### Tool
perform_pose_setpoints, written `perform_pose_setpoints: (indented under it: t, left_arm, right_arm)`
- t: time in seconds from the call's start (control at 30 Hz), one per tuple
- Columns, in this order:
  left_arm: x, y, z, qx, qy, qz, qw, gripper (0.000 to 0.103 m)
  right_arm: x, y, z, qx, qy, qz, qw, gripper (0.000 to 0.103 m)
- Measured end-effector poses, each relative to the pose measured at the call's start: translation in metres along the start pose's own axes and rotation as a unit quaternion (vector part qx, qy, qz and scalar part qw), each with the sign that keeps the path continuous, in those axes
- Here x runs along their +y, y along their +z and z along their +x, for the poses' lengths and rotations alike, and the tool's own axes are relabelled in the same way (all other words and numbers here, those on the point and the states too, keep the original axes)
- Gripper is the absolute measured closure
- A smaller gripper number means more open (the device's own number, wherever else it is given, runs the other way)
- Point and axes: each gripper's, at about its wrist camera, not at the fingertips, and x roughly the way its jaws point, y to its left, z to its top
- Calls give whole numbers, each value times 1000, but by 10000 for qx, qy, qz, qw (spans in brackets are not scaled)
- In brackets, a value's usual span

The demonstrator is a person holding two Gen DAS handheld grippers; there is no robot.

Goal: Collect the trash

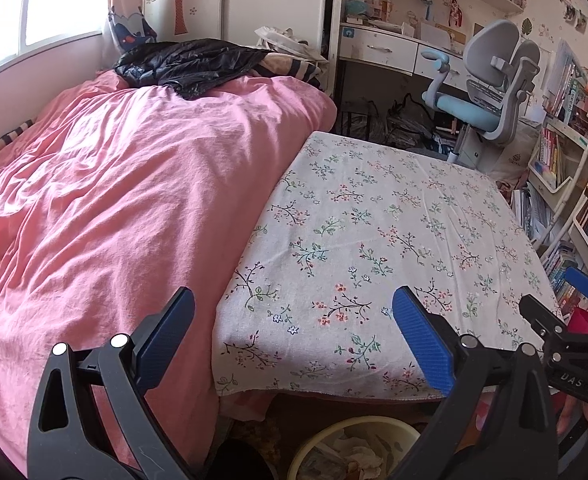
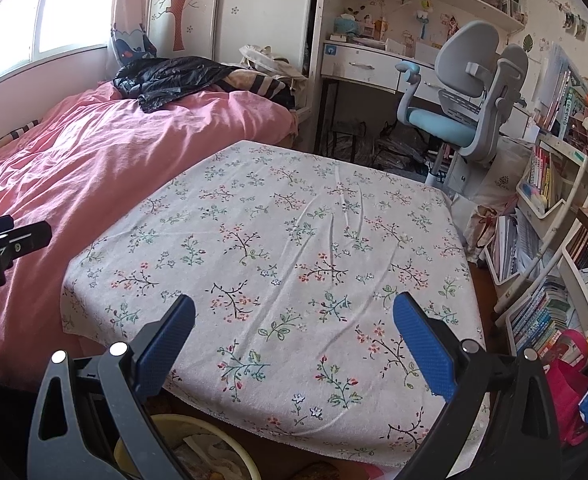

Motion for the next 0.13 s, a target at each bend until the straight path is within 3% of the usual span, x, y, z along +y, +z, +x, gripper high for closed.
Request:
perform_pose_setpoints:
  t: [0.13]
  left_arm:
    - [-5, 3, 5, 17, -20, 97, 9999, 7]
  right_arm:
    - [-12, 4, 14, 84, 10, 122, 9999, 8]
